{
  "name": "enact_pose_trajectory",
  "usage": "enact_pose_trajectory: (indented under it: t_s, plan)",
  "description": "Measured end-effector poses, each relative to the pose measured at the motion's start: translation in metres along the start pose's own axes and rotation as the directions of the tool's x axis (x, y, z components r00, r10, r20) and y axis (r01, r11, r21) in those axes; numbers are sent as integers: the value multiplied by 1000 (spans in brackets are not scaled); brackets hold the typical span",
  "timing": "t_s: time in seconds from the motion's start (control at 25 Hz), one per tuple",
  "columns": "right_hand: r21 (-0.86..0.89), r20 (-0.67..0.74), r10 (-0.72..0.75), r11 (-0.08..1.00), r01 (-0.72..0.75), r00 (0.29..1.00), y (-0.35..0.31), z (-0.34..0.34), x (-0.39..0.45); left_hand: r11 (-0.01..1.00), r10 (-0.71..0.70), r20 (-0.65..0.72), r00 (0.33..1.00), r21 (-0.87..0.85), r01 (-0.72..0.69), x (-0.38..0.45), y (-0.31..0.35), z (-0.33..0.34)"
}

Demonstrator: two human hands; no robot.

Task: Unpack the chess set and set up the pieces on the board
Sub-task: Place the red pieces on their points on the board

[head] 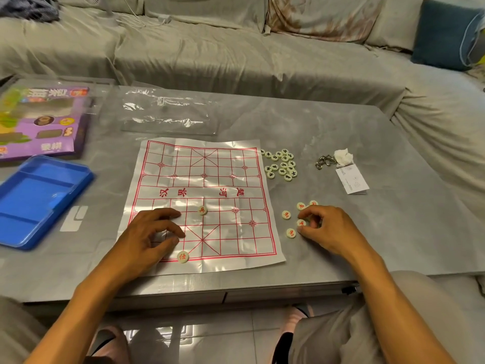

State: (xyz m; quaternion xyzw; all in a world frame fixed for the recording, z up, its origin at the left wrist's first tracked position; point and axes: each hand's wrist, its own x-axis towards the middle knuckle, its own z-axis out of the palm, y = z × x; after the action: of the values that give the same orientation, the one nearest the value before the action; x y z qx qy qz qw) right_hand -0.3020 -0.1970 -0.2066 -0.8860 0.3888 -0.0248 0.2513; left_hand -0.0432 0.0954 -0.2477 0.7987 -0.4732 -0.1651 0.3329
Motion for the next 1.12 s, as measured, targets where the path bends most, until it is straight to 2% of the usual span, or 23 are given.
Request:
enact_pose_trajectory:
  t_s: [0.08, 0.16, 0.24, 0.32, 0.4, 0.56, 0.72, 1.12]
  plan:
    - [-8, -46, 20, 1000, -20, 999, 0, -2, -1, 1000, 6, 4, 1000, -8, -6, 1, 3, 3]
    - [72, -105, -17, 997, 24, 994, -14, -3, -3, 1000, -3, 14, 1000, -6, 3, 0, 2, 2]
    - [186, -109, -144, 969, 162, 984, -44, 2, 1, 1000, -8, 6, 1000, -1, 8, -1, -1, 1]
    - [158, -49, -300, 939, 304, 953, -77, 17, 13, 1000, -11, 0, 1000, -4, 11, -1, -3, 1]
    - [94, 10, -373, 924, 371, 928, -99, 37, 26, 1000, -11, 6, 1000, -12, 11, -2, -4, 1]
    - [84, 101, -309, 950, 302, 946, -107, 54, 42, 1000, -1, 8, 1000, -11, 1, -2, -5, 1]
    - [115, 120, -289, 954, 276, 950, -105, 55, 47, 1000, -8, -6, 1000, -27, 8, -1, -5, 0]
    - [143, 45, -312, 942, 303, 949, -103, 57, 35, 999, -22, -10, 1000, -30, 21, -4, -7, -1]
